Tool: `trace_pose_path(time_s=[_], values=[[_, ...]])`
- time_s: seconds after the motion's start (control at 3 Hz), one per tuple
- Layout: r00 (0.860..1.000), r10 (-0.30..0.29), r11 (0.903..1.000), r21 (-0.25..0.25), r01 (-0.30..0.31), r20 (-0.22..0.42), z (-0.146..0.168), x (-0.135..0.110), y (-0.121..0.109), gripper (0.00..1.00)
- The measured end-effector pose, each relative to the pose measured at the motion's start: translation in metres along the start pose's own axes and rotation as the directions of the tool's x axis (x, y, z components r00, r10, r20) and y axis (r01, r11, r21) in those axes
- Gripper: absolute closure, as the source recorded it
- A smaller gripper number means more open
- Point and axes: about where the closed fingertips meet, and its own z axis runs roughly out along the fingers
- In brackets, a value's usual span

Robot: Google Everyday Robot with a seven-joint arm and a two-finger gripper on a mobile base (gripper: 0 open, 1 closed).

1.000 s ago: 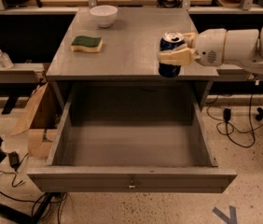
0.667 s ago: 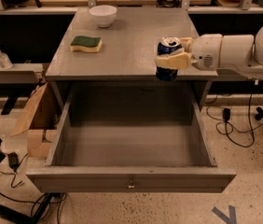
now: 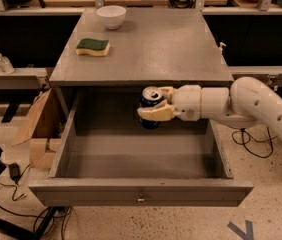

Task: Place pepsi can into top drawer

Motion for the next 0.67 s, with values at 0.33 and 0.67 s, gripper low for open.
trace_pose_path(time_s=[0.33,0.67], values=[[0.999,0.032,0.9986,-0.041,-0.033,-0.017,0.032,0.057,0.020,1.00],[0.992,0.100,0.9926,-0.061,-0.105,-0.079,0.070,0.130,0.030,1.00]])
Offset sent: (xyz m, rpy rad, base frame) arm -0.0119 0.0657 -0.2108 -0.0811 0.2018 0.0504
